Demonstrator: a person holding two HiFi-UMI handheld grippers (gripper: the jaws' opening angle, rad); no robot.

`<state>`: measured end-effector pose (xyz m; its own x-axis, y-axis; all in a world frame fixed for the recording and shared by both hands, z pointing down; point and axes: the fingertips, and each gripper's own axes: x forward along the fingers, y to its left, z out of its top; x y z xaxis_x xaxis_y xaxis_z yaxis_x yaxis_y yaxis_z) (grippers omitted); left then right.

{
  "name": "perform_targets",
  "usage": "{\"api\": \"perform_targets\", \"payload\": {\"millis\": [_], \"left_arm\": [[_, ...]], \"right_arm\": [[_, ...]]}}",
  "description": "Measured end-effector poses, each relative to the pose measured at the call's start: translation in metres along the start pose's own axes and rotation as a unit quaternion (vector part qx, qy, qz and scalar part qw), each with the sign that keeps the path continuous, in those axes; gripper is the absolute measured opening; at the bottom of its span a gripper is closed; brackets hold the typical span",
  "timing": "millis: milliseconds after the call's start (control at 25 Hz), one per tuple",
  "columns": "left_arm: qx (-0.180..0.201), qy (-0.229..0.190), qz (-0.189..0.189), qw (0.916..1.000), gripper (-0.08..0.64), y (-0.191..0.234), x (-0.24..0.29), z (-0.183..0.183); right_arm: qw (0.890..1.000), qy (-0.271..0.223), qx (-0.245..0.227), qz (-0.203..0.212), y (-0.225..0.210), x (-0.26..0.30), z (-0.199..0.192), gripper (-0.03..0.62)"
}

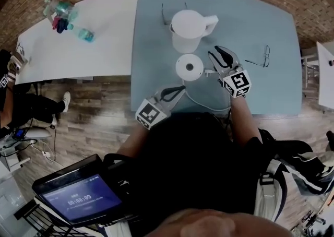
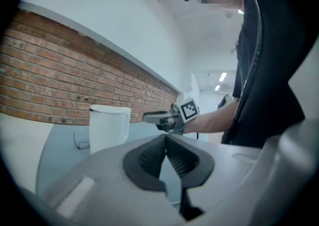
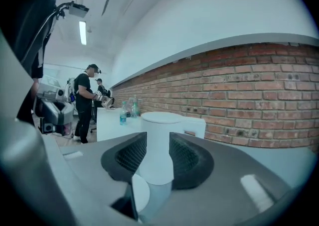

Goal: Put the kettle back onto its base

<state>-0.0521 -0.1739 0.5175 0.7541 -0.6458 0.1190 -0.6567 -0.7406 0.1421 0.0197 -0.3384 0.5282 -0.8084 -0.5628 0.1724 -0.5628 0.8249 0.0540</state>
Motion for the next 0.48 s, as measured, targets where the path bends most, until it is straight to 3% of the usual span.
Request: {"api": "perform_targets", "payload": {"millis": [200, 480], "left_arm": [[-0.012, -0.001, 0.020, 0.9997, 0.002, 0.004, -0.014, -0.006], [-0.007, -0.012, 0.045, 0.9989, 0.002, 0.015, -0.034, 0.001]], "right_arm": [[0.998, 0.043, 0.025, -0.041, -0.041, 0.031, -0.030, 0.194], [0.992, 0.068, 0.034, -0.099, -0.088, 0.071, -0.037, 0.206]]}}
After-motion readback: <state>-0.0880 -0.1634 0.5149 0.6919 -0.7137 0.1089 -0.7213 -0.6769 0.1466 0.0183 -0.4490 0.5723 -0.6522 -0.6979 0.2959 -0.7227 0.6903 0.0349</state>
